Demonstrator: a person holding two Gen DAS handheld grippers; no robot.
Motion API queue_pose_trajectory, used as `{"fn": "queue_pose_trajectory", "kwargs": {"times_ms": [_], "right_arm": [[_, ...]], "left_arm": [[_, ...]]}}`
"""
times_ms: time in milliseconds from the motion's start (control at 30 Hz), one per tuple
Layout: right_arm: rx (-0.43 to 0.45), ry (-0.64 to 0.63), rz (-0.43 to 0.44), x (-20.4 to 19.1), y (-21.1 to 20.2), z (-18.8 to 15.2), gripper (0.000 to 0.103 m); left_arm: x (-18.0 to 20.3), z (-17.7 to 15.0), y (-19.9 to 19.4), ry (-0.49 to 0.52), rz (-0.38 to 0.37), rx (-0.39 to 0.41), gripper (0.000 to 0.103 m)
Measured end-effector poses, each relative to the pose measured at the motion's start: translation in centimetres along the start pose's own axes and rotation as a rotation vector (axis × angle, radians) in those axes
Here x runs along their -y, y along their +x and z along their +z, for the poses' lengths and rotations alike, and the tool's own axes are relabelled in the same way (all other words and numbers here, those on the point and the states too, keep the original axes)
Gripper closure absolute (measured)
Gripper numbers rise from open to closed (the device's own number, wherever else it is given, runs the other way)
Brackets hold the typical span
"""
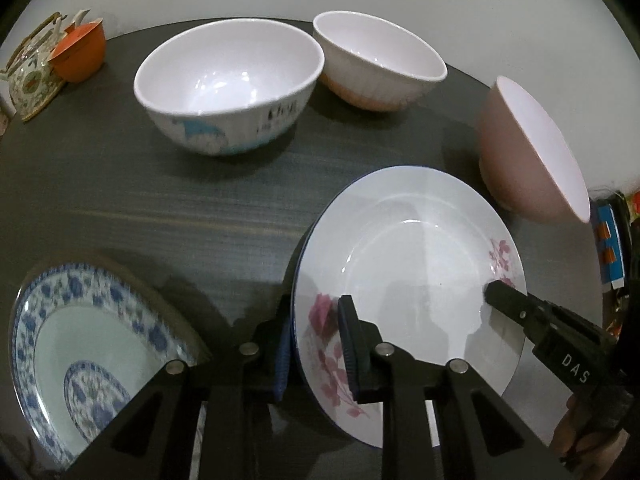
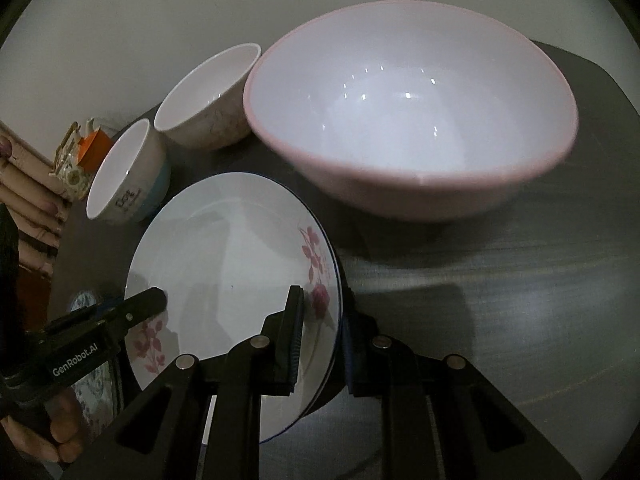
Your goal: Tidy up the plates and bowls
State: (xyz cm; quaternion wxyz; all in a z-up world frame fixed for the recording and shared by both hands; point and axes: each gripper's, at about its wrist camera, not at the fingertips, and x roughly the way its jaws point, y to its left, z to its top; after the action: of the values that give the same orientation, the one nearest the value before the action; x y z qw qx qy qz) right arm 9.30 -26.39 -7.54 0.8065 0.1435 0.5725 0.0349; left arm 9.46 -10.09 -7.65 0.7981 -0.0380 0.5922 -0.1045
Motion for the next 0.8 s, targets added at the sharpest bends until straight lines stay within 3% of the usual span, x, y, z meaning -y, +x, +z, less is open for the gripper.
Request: {"fn": "queue_pose_trajectory", "kwargs": {"times_ms": [367, 800], "right_arm": [[-0.054, 0.009, -0.003, -0.4, -1.1, -3.5, 0.087], [-0.118, 0.021, -0.009, 1.0, -3.5, -8.2, 0.086]], "left_arm": [[0.5, -2.6, -0.2, 0.019, -0.014, -0.037, 0.081], [-0.1, -7.8, -1.6, 0.030, -0.055, -0.089, 0.081]]}}
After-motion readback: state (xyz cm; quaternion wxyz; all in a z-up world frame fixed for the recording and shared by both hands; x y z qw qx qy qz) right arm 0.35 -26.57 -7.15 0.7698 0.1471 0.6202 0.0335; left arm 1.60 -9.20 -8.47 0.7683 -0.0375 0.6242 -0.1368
